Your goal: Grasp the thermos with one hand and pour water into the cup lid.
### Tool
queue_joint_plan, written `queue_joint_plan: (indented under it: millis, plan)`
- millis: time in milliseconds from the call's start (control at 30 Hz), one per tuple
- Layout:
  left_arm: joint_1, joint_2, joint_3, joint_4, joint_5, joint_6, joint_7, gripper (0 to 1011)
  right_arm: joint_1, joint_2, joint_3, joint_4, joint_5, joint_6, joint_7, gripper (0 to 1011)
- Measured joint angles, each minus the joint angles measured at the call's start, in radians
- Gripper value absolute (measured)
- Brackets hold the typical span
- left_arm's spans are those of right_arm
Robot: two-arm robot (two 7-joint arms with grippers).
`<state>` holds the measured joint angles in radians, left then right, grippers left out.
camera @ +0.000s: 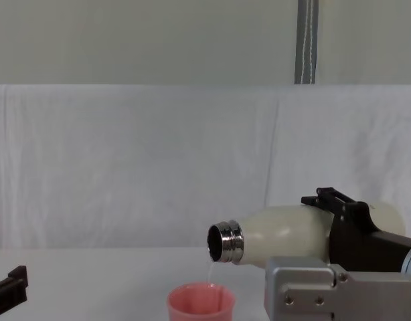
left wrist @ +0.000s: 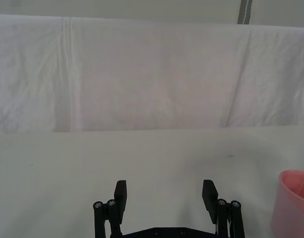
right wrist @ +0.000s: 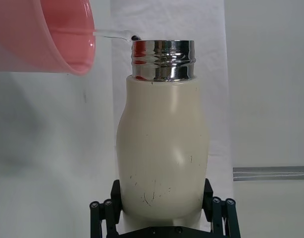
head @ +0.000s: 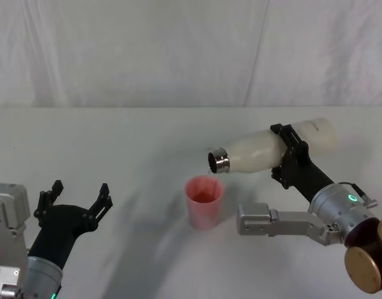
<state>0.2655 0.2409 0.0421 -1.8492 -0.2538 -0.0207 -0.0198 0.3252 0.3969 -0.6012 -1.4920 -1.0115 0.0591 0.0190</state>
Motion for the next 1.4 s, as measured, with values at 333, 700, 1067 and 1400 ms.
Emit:
queue_joint_plan:
  millis: [333,700,1067,1400]
  plan:
    - [0.0,0.0,0.0,0.0,0.0,0.0,0.0,1001,0.003,0.002,-0.002,-0.004,-0.001,-0.001,0.002,950]
    - [0.0,0.0,0.0,0.0,0.0,0.0,0.0,1001,0.007,0.004,-0.005,-0.008,-0.004,-0.001,0.004,950]
    - [0.0,0.0,0.0,0.0,0.0,0.0,0.0,1001,0.009,0.005,-0.007,-0.012,-0.006,-0.002,0.005,950]
    - [0.0,0.0,0.0,0.0,0.0,0.0,0.0,1001,0.011,0.008,-0.008,-0.017,-0.006,-0.004,0.007,950]
